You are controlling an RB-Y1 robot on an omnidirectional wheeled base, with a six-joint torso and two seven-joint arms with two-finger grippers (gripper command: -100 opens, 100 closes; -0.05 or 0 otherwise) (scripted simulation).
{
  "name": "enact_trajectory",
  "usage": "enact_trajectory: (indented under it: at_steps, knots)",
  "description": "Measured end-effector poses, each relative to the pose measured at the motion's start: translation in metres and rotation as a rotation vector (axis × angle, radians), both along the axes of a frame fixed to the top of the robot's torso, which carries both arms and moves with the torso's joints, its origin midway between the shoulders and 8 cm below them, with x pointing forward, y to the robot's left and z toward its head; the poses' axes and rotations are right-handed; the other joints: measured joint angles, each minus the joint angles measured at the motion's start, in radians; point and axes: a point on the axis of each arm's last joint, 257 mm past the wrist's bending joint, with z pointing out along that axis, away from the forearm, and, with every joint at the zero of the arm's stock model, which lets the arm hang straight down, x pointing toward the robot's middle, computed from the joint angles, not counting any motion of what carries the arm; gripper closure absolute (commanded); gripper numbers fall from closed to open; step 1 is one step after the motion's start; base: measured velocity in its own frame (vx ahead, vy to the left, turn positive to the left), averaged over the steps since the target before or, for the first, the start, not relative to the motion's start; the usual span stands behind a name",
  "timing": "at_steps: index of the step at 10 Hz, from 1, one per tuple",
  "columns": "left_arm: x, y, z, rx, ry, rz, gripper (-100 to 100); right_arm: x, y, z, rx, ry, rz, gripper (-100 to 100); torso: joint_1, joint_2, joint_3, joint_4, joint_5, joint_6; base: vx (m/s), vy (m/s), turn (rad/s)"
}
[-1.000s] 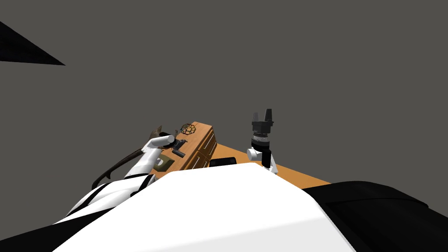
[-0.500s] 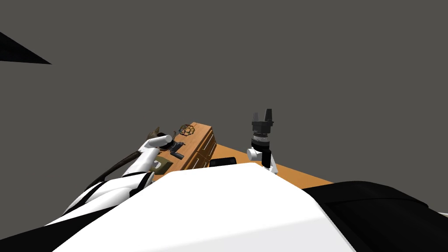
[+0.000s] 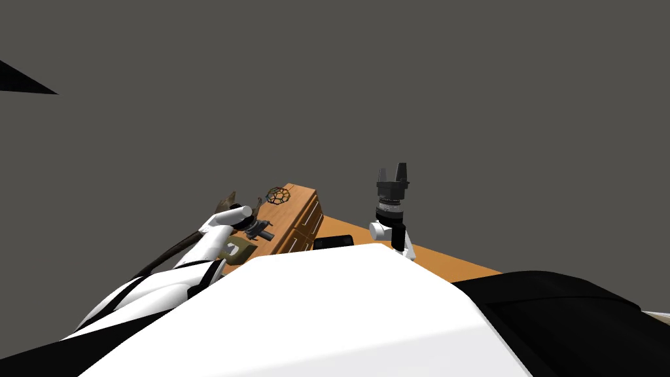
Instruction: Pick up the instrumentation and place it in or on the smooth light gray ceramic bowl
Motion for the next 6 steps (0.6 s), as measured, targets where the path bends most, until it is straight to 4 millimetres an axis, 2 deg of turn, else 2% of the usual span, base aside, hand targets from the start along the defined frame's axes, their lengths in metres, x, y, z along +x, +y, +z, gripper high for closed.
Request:
enact_trajectory:
  at_steps: [1, 2, 3, 6]
  knots:
    - [-0.005, 0.001, -0.002, -0.004, 0.016, 0.007, -100, 0.000, 0.000, 0.000, 0.000, 0.000, 0.000, 0, 0.000, 0.000, 0.000, 0.000, 0.000, 0.000, -0.007, 0.004, 0.000]
    - [-0.006, 0.002, -0.002, -0.005, 0.018, 0.007, 0, 0.000, 0.000, 0.000, 0.000, 0.000, 0.000, 0, -0.001, 0.000, 0.000, 0.000, 0.000, 0.000, 0.000, 0.000, 0.000]
    - [-0.006, 0.002, -0.002, -0.005, 0.017, 0.007, -100, 0.000, 0.000, 0.000, 0.000, 0.000, 0.000, 0, -0.001, 0.000, 0.000, 0.000, 0.000, 0.000, -0.018, -0.008, -0.223]
    - [-0.026, 0.018, -0.014, -0.008, 0.020, 0.061, -100, 0.000, 0.000, 0.000, 0.000, 0.000, 0.000, 0, -0.001, 0.002, 0.001, 0.000, 0.000, 0.001, -0.032, -0.005, -0.180]
